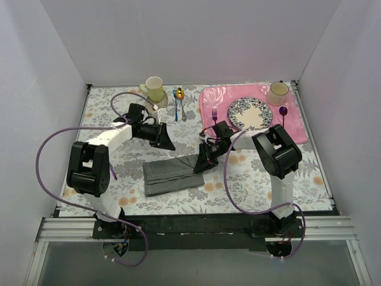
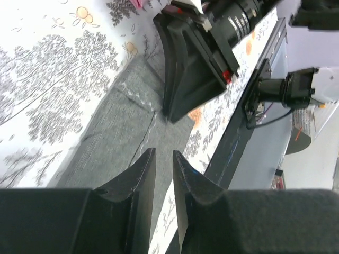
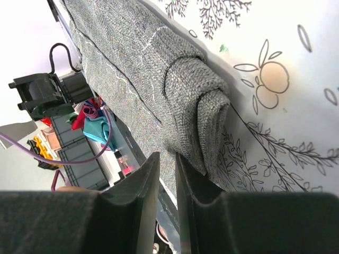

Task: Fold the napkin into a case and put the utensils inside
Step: Smooth out the 2/3-rectangle-folded napkin at the center of the board, then fold the 2/3-rectangle-folded napkin at the center of the board.

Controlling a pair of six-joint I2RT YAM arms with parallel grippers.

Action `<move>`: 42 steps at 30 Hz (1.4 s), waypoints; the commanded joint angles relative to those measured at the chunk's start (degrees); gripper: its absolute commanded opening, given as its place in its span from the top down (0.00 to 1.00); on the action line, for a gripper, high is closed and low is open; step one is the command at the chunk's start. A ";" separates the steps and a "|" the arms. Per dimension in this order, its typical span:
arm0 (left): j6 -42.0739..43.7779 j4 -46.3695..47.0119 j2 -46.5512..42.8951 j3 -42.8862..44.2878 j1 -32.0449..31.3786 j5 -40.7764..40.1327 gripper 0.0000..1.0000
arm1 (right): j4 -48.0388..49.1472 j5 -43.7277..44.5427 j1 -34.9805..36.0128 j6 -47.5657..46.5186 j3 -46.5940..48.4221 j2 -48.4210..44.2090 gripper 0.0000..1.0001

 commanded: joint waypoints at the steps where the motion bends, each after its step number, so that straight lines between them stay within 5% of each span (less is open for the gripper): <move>1: 13.93 -17.55 3.67 0.83 6.92 4.56 0.81 | -1.23 7.23 -0.48 -2.19 -1.11 0.14 0.73; 5: 17.81 -20.84 8.09 -1.96 9.85 1.84 0.82 | -1.40 7.32 -0.57 -2.45 -0.50 1.02 0.74; 13: 13.07 -12.93 14.76 -0.84 13.27 -8.01 0.85 | -2.45 8.99 -0.48 -3.50 2.58 3.30 0.75; 20: 29.37 -12.32 -5.06 -2.14 12.76 -2.98 0.62 | -1.93 5.05 -0.22 -3.15 2.84 -1.95 0.76; 24: 38.35 -6.63 -26.03 -12.15 0.68 -16.51 0.58 | -0.18 1.79 1.62 -2.98 3.64 -7.06 0.76; 31: 46.00 1.40 -46.81 -33.08 -21.52 -41.84 0.56 | -0.43 1.60 4.08 -5.17 6.62 -11.11 0.73; 42: 53.58 -5.82 -47.54 -38.27 -31.18 -47.47 0.50 | -3.77 9.85 5.76 -11.59 9.53 -4.08 0.72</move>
